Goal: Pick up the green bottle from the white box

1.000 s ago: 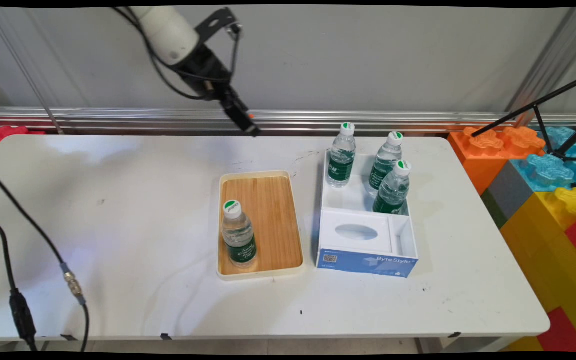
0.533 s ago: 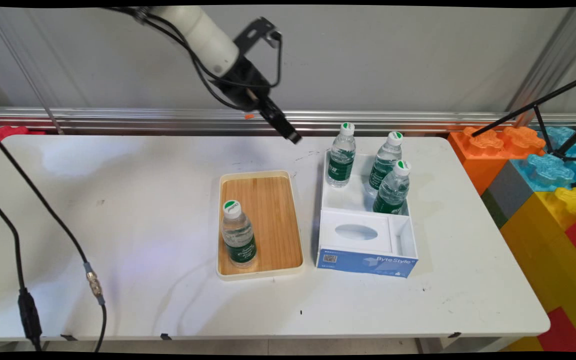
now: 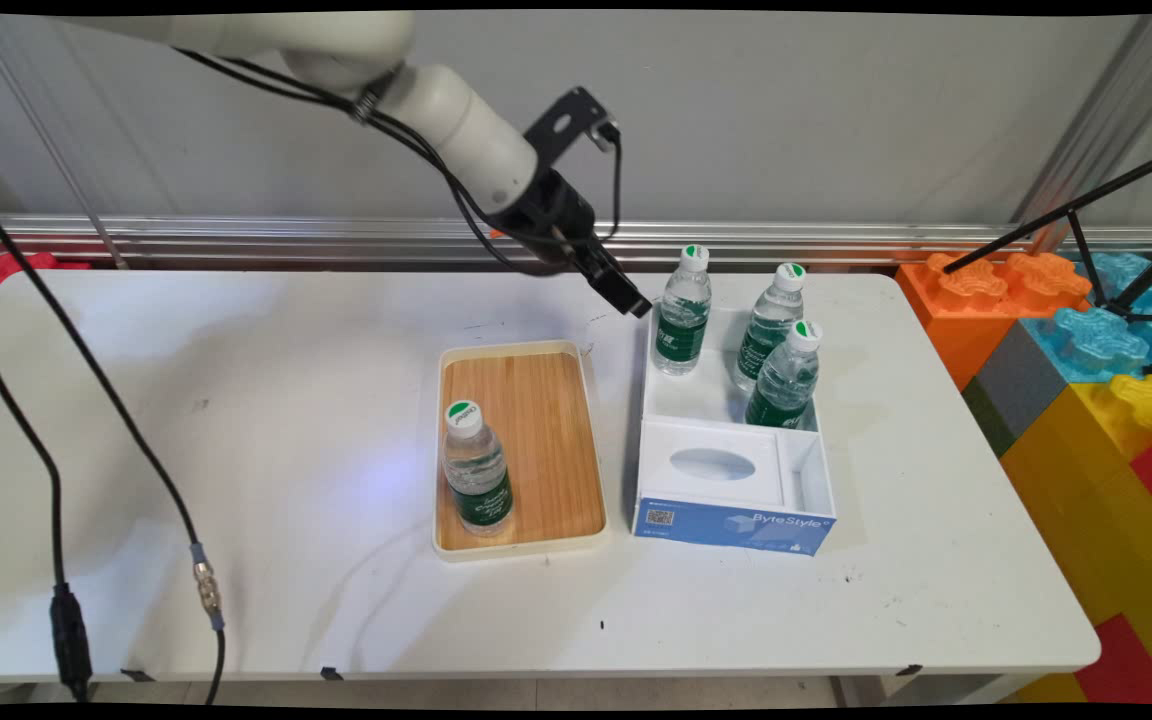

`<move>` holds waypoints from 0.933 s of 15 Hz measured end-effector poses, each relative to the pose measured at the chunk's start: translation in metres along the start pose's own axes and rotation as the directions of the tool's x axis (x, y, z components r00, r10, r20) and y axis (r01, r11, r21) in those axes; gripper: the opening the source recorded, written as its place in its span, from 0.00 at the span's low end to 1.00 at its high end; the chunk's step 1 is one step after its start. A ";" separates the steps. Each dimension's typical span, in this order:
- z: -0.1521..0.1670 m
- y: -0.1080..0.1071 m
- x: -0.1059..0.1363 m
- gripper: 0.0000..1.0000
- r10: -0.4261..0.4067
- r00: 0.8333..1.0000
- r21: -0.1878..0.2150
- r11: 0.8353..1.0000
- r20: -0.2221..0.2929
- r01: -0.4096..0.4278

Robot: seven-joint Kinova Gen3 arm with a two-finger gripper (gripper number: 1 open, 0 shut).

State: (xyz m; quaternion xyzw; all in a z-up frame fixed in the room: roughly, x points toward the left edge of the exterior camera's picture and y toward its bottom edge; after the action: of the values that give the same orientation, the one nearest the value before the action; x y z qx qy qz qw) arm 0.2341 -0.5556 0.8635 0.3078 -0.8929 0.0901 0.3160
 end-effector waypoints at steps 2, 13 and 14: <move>0.019 0.003 -0.001 1.00 0.010 1.000 0.021 1.000 -0.005 -0.010; 0.100 0.017 0.014 1.00 0.060 0.996 0.080 0.995 -0.064 -0.055; 0.101 0.017 0.014 1.00 0.063 0.996 0.081 0.995 -0.065 -0.057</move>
State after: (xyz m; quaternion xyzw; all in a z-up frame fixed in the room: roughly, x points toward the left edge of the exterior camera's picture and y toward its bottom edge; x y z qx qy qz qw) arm 0.1638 -0.5853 0.7936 0.2900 -0.8862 0.1454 0.3307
